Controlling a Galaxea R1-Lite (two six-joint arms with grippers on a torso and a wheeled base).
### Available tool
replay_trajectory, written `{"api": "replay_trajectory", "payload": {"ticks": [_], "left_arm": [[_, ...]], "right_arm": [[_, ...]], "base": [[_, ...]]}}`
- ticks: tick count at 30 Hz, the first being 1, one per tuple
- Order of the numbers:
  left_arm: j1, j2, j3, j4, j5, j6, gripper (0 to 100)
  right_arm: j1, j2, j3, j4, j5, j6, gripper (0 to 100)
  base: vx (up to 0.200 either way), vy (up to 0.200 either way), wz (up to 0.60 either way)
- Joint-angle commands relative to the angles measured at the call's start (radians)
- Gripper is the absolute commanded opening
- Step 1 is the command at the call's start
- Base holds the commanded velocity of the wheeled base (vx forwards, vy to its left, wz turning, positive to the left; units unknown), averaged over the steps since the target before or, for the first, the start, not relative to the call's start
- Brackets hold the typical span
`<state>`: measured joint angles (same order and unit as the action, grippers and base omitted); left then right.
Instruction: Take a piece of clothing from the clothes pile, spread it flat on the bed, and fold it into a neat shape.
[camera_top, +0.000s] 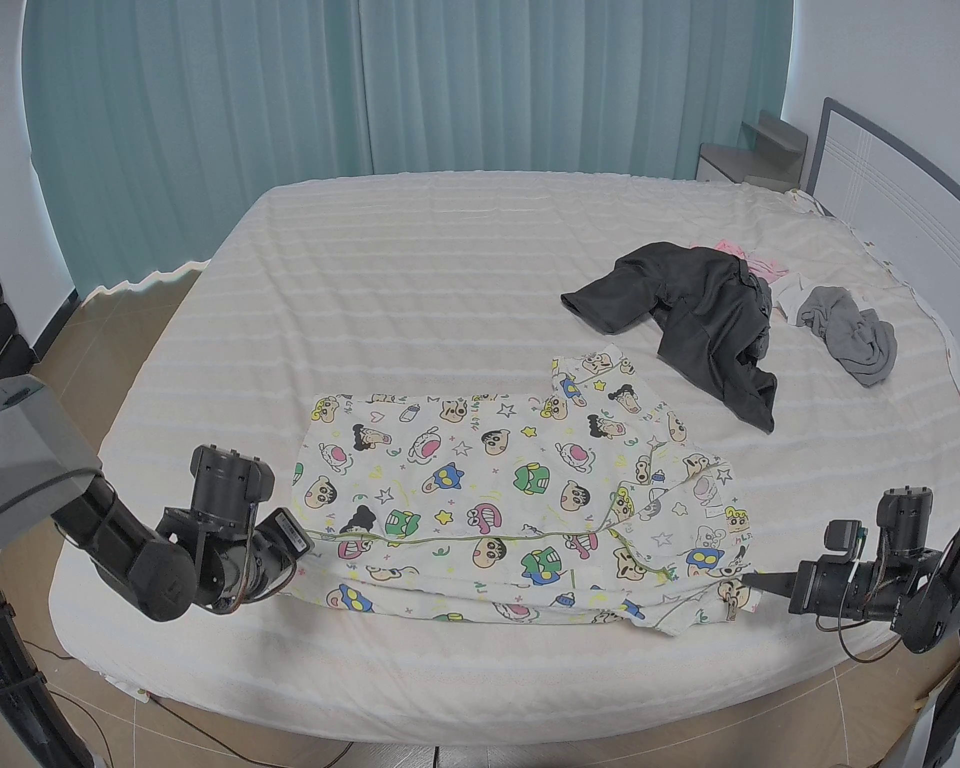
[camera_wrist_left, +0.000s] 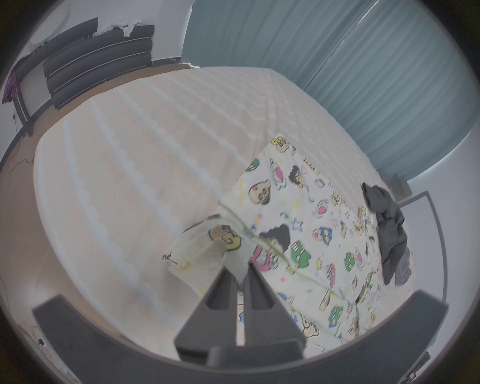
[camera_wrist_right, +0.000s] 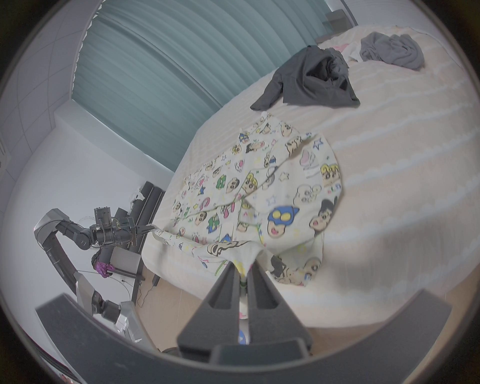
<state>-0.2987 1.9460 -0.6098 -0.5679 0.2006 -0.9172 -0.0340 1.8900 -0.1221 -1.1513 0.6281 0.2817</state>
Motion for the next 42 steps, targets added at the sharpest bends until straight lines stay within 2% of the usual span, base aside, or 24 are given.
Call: {"api": "replay_trajectory", "payload": {"ticks": [1, 6, 15, 24, 25, 42], "left_arm": [[0.027, 0.074, -0.122, 0.028, -0.001, -0.002, 0], [0.038, 0.149, -0.191, 0.037, -0.001, -0.002, 0], [0.061, 0.234, -0.286, 0.037, -0.004, -0.002, 0], [0.061, 0.245, -0.329, 0.036, -0.006, -0.005, 0], [0.059, 0.246, -0.331, 0.037, -0.006, -0.006, 100], [0.067, 0.209, -0.318, 0.037, 0.003, -0.006, 100]], "right_arm": [[0.002, 0.057, -0.103, -0.007, -0.005, 0.033, 0], [0.002, 0.070, -0.189, 0.002, -0.007, 0.102, 0], [0.025, 0.136, -0.274, -0.001, -0.008, 0.116, 0], [0.025, 0.149, -0.324, -0.010, -0.010, 0.174, 0], [0.025, 0.150, -0.330, -0.010, -0.010, 0.175, 0], [0.026, 0.196, -0.332, -0.081, -0.014, 0.203, 0]], "base": [[0.000, 0.000, 0.00], [0.000, 0.000, 0.00], [0.000, 0.000, 0.00], [0.000, 0.000, 0.00], [0.000, 0.000, 0.00], [0.000, 0.000, 0.00]]}}
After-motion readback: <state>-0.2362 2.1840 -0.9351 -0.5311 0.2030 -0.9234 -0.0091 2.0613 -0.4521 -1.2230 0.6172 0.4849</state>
